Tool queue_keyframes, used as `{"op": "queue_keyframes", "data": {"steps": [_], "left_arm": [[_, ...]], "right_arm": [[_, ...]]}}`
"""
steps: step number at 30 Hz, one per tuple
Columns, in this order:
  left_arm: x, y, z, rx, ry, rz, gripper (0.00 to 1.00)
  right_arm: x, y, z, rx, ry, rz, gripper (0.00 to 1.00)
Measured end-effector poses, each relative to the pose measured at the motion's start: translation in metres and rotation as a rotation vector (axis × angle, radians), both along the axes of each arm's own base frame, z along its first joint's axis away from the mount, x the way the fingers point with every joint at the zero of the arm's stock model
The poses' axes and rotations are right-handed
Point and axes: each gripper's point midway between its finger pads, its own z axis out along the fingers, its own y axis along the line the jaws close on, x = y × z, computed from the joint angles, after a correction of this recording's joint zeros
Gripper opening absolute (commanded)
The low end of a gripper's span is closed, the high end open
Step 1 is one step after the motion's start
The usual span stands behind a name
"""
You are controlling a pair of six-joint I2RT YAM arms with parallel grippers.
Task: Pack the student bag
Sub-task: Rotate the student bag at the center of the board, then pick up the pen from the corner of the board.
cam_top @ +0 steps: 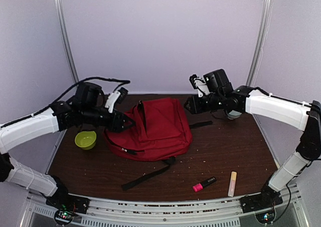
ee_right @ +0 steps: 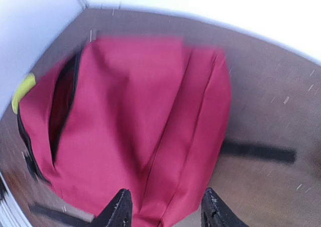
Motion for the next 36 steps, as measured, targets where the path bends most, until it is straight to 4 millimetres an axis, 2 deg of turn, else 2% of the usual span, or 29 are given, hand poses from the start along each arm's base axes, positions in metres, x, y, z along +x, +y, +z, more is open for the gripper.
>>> {"op": "queue_keyframes", "data": {"steps": [2, 3, 4, 6, 8, 11, 13, 15, 18, 20, 23, 26, 28, 30, 33, 36], "left_arm": [[0.044, 0.046, -0.001, 0.029, 0.001, 0.179, 0.79], [0.057, 0.062, -0.006, 0.05, 0.007, 0.237, 0.83], [0.072, 0.082, -0.016, 0.079, 0.031, 0.308, 0.83], [0.09, 0.104, -0.04, 0.14, 0.079, 0.381, 0.83], [0.099, 0.113, -0.074, 0.209, 0.149, 0.408, 0.76], [0.099, 0.114, -0.123, 0.288, 0.253, 0.393, 0.53], [0.091, 0.112, -0.147, 0.313, 0.304, 0.373, 0.42], [0.079, 0.112, -0.16, 0.326, 0.325, 0.363, 0.3], [0.056, 0.104, -0.159, 0.32, 0.286, 0.325, 0.15], [0.037, 0.091, -0.152, 0.301, 0.253, 0.282, 0.1], [0.013, 0.078, -0.149, 0.279, 0.222, 0.246, 0.02], [-0.007, 0.084, -0.152, 0.245, 0.205, 0.277, 0.0], [-0.015, 0.094, -0.152, 0.221, 0.198, 0.32, 0.0], [-0.02, 0.101, -0.15, 0.197, 0.193, 0.356, 0.0], [-0.025, 0.103, -0.141, 0.151, 0.174, 0.392, 0.0], [-0.034, 0.099, -0.13, 0.104, 0.144, 0.399, 0.0]], "right_arm": [[-0.022, 0.007, -0.036, -0.036, 0.072, 0.036, 0.48], [-0.03, 0.008, -0.053, -0.056, 0.107, 0.044, 0.48], [-0.041, 0.009, -0.076, -0.085, 0.156, 0.057, 0.48], [-0.054, 0.007, -0.106, -0.132, 0.223, 0.063, 0.48], [-0.058, 0.003, -0.126, -0.165, 0.266, 0.051, 0.49], [-0.057, -0.002, -0.141, -0.19, 0.294, 0.033, 0.49], [-0.054, -0.005, -0.145, -0.196, 0.301, 0.024, 0.49], [-0.05, -0.01, -0.146, -0.194, 0.304, 0.008, 0.49], [-0.036, -0.026, -0.145, -0.189, 0.307, -0.038, 0.49], [-0.033, -0.035, -0.144, -0.198, 0.309, -0.056, 0.49], [-0.039, -0.047, -0.132, -0.211, 0.297, -0.063, 0.51], [-0.07, -0.057, -0.116, -0.215, 0.276, -0.018, 0.54], [-0.101, -0.059, -0.115, -0.227, 0.283, 0.05, 0.55], [-0.134, -0.058, -0.127, -0.258, 0.325, 0.128, 0.54], [-0.177, -0.06, -0.158, -0.32, 0.422, 0.191, 0.55], [-0.209, -0.069, -0.181, -0.373, 0.478, 0.207, 0.57]]}}
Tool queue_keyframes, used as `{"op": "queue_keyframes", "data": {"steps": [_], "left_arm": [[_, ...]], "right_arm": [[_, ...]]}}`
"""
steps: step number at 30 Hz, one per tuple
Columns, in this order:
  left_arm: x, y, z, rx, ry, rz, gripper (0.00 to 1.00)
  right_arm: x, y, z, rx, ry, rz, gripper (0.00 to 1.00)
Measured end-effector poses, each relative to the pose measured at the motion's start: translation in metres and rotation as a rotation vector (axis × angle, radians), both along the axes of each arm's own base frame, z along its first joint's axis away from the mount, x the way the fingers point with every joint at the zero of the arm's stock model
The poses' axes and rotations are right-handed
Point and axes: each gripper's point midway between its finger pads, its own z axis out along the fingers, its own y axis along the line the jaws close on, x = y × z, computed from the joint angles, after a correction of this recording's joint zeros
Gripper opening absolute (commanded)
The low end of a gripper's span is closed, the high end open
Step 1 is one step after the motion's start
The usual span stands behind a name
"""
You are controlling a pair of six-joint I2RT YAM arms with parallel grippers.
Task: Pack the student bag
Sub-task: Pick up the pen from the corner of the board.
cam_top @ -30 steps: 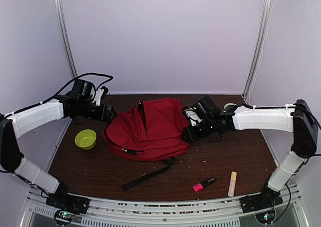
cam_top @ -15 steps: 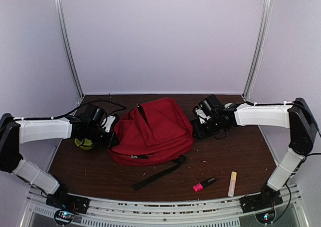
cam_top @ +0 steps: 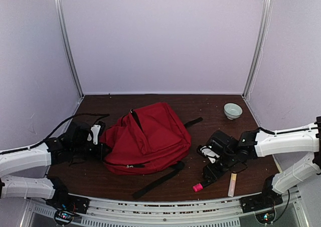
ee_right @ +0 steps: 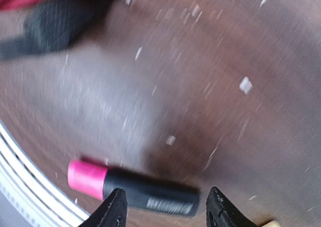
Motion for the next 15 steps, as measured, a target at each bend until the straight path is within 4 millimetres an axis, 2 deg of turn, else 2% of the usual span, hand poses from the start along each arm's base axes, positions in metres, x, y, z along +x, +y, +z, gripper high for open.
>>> {"op": "queue_keyframes", "data": {"steps": [3, 8, 11, 15], "left_arm": [[-0.007, 0.0, 0.005, -0.028, -0.012, 0.01, 0.0], [-0.011, 0.002, 0.005, -0.027, -0.005, 0.023, 0.0], [-0.011, 0.002, 0.006, -0.025, -0.007, 0.025, 0.0], [-0.009, 0.0, 0.007, -0.017, 0.0, 0.026, 0.0]], "right_arm": [[-0.02, -0.001, -0.004, 0.001, 0.004, 0.039, 0.68], [-0.032, 0.025, 0.016, 0.067, -0.03, 0.218, 0.81], [-0.04, 0.049, 0.041, 0.099, -0.102, 0.405, 0.85], [-0.058, 0.095, 0.095, 0.123, -0.339, 0.807, 0.89]]}}
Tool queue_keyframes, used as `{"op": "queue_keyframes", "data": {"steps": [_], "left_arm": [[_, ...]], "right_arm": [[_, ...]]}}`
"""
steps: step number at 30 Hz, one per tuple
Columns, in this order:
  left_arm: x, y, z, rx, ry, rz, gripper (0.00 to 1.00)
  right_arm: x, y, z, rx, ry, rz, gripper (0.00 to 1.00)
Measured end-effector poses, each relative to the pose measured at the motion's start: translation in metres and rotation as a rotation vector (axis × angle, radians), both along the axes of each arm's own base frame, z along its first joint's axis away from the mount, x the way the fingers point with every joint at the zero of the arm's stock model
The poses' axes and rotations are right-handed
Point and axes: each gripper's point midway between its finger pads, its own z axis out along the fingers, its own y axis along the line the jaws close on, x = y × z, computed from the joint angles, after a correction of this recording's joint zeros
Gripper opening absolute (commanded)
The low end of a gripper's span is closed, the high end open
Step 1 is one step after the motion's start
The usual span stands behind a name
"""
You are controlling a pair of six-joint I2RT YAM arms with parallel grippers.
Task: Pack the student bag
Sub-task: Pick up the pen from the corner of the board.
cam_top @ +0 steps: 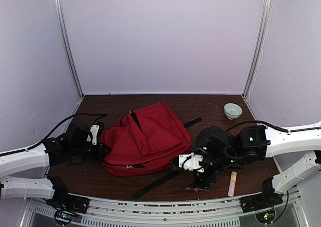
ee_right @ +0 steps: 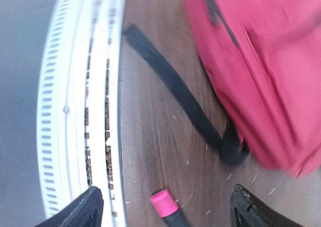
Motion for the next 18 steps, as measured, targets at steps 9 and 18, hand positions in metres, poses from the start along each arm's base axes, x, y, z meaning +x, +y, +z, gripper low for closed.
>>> {"op": "queue_keyframes", "data": {"steps": [9, 18], "left_arm": [[0.002, -0.006, -0.002, 0.037, 0.015, -0.027, 0.0], [0.004, -0.014, -0.013, 0.079, 0.044, -0.073, 0.0]], "right_arm": [[-0.022, -0.071, -0.101, -0.485, -0.14, 0.493, 0.9], [-0.012, -0.072, -0.117, -0.579, -0.169, 0.57, 0.89]]}}
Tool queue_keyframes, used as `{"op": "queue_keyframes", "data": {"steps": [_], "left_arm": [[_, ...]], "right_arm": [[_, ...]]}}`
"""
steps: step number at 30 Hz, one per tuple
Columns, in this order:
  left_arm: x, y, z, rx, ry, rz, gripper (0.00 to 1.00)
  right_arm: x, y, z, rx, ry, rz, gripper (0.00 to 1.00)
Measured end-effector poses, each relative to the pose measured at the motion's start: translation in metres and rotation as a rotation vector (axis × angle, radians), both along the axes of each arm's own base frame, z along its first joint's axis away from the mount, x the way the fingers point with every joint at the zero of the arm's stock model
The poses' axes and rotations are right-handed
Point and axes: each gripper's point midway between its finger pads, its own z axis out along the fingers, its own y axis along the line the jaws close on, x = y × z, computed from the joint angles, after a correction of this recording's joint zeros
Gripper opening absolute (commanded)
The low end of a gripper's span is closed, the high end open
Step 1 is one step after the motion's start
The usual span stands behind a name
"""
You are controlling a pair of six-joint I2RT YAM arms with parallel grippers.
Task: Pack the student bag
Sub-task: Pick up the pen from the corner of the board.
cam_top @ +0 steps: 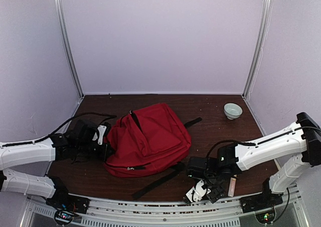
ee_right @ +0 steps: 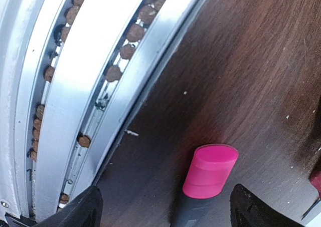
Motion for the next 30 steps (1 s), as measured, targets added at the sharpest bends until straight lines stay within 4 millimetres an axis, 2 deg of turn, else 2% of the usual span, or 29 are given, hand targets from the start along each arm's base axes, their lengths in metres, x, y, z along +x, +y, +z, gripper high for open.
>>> {"op": "queue_keyframes", "data": {"steps": [4, 6, 7, 9, 10, 13, 24, 27, 30], "left_arm": [[0.0, -0.001, 0.0, 0.005, -0.008, -0.011, 0.0], [0.001, -0.002, 0.0, 0.009, -0.009, -0.016, 0.0], [0.002, -0.002, 0.0, 0.011, -0.008, -0.017, 0.0], [0.003, -0.004, -0.001, 0.015, -0.006, -0.022, 0.0], [0.004, -0.005, -0.002, 0.016, -0.005, -0.025, 0.0], [0.005, -0.007, -0.005, 0.02, 0.001, -0.033, 0.0], [0.005, -0.009, -0.006, 0.021, 0.002, -0.045, 0.0], [0.004, -0.01, -0.003, 0.011, -0.005, -0.047, 0.0], [0.0, -0.014, 0.002, -0.006, -0.016, -0.054, 0.0]], "right_arm": [[0.007, -0.003, 0.0, -0.006, 0.001, -0.014, 0.84], [0.013, -0.008, -0.001, -0.023, 0.01, -0.041, 0.77], [0.016, -0.009, -0.002, -0.032, 0.015, -0.053, 0.7], [0.021, -0.008, -0.004, -0.048, 0.028, -0.077, 0.48], [0.024, -0.006, -0.006, -0.055, 0.034, -0.082, 0.43], [0.029, 0.001, -0.011, -0.076, 0.047, -0.112, 0.36], [0.03, 0.002, -0.009, -0.077, 0.049, -0.149, 0.12], [0.031, 0.006, 0.0, -0.036, 0.036, -0.151, 0.07], [0.034, 0.012, 0.017, 0.046, 0.011, -0.15, 0.05]]}}
